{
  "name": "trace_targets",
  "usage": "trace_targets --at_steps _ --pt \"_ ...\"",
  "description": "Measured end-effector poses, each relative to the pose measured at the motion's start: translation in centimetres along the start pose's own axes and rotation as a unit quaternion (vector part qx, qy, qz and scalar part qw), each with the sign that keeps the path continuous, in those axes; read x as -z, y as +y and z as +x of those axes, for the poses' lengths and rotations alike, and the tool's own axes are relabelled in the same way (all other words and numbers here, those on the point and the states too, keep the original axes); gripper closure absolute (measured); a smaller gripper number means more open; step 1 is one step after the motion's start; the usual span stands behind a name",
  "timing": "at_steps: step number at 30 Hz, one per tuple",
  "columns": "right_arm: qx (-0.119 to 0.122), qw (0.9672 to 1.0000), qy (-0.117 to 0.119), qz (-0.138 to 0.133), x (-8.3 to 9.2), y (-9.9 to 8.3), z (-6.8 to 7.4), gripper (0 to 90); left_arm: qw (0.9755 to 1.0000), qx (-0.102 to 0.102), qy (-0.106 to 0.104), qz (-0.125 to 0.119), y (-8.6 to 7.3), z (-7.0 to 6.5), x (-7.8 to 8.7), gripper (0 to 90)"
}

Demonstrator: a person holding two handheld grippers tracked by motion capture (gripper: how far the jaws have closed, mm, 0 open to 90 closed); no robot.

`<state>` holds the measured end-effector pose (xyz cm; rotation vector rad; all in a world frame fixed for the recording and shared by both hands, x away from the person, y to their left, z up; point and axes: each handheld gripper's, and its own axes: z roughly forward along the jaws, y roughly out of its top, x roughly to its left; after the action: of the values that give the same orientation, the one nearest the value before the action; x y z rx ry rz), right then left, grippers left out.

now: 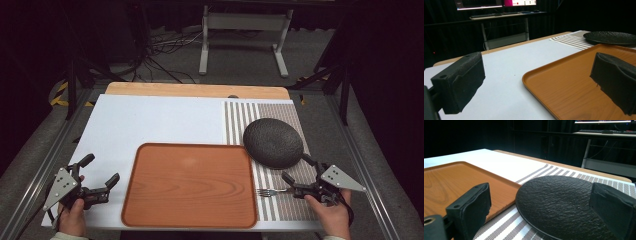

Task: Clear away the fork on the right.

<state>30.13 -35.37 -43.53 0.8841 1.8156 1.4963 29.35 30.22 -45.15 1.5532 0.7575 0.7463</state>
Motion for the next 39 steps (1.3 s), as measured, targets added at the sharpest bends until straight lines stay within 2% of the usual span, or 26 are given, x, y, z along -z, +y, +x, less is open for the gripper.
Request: trace_targets --at_steps 3,33,39 --pt "0.003 1.0000 0.003 -0.001 -0.11 0.10 0.16 4.5 1.0000 0.004 0.000 0.000 0.01 0.06 0.12 0.3" --pt "-0.001 1.0000 0.008 0.003 -0.19 0.05 0.07 4.5 0.9999 -0.002 -0.008 0.009 0.15 -0.07 -0.06 0.5" --pt "-0.007 0.9998 0.021 -0.001 -0.89 0.73 0.10 4.5 0.9999 -0.003 -0.009 0.011 0.14 -0.17 -0.17 0.5"
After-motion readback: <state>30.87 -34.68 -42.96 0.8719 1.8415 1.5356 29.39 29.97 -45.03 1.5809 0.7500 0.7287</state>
